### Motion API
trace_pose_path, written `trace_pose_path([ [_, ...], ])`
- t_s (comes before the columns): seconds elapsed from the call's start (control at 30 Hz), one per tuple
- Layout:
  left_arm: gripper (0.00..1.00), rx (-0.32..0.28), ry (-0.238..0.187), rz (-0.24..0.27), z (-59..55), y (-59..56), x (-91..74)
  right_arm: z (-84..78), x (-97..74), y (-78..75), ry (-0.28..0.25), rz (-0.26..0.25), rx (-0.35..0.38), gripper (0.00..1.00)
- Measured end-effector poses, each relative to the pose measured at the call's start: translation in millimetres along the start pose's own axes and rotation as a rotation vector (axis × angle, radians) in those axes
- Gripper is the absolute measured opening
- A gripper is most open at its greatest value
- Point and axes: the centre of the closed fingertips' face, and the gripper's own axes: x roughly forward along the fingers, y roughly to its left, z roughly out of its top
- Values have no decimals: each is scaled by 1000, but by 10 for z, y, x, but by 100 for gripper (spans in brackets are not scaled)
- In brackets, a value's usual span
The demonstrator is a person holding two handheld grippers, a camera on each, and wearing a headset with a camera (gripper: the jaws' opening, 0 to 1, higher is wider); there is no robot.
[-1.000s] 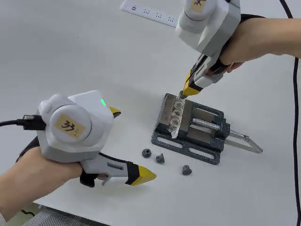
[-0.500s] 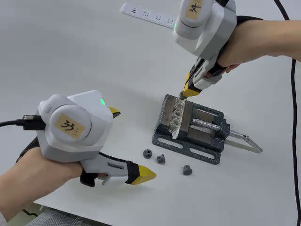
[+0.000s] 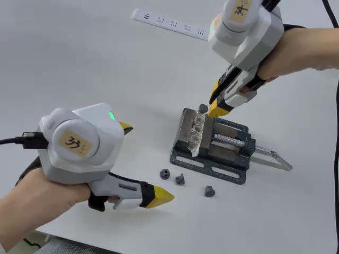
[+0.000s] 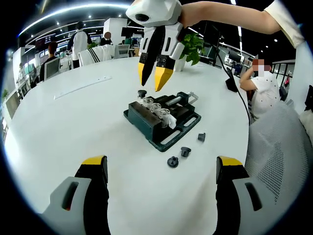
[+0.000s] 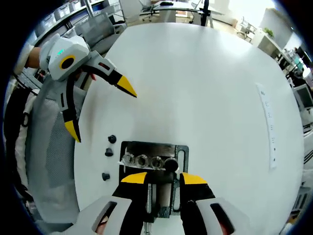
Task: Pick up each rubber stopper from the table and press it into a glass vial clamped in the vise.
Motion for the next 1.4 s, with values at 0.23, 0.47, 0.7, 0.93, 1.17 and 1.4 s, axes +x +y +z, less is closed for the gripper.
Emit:
trace_pose_path([
  [0.23,91,-6,-15,0,57,1,-22,-79,-14,171,-63,5,31,41],
  [0.47,91,-8,-21,7,82,-1,-54,9,-23,69,-114,-37,46,27],
  [0.7,91,-12,-18,11,69,0,-73,118,-21,-8,-119,-38,46,17],
  [0.93,91,-14,-13,12,40,20,-81,147,31,-98,-114,-44,58,2],
  [1.17,91,-22,-10,11,9,27,-78,144,95,-143,-101,-39,64,1],
  [1.4,91,-25,-6,9,-9,15,-70,146,91,-138,-96,-36,55,0],
])
